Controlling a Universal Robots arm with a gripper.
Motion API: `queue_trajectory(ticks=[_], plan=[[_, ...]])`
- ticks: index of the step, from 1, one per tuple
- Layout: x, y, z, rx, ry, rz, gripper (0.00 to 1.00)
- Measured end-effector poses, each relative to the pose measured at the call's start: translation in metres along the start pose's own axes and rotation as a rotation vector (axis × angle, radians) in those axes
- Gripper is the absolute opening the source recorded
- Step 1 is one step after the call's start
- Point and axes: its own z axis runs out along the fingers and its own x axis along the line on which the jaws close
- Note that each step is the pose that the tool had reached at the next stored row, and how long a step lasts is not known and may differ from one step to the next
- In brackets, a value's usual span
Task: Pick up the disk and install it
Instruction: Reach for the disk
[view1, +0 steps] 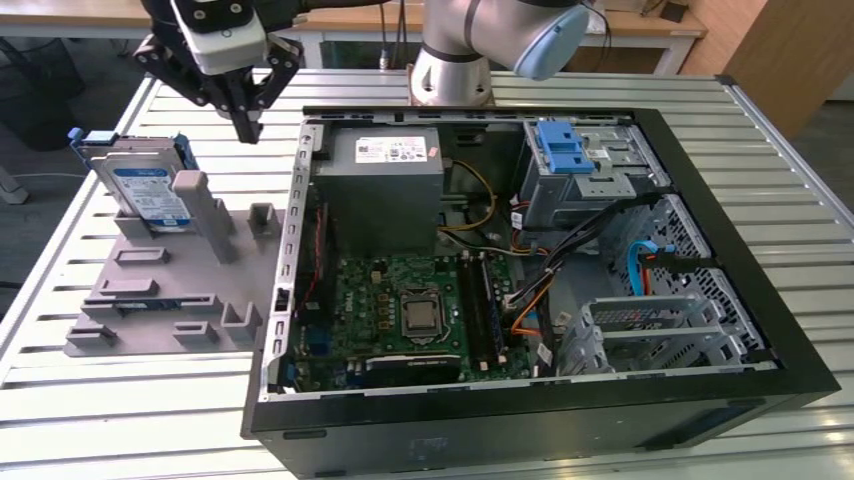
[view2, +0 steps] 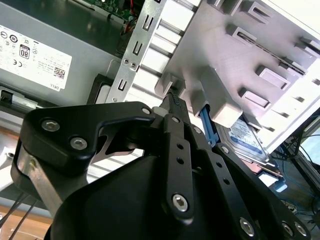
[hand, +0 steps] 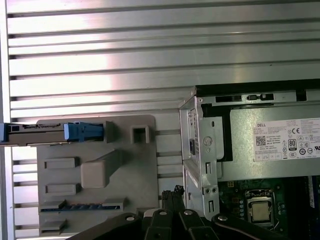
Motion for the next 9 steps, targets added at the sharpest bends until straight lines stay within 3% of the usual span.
queue_trajectory(ticks=[9], plan=[[0.0028, -0.0002, 0.0006, -0.0001, -0.0001, 0.0, 0.11]])
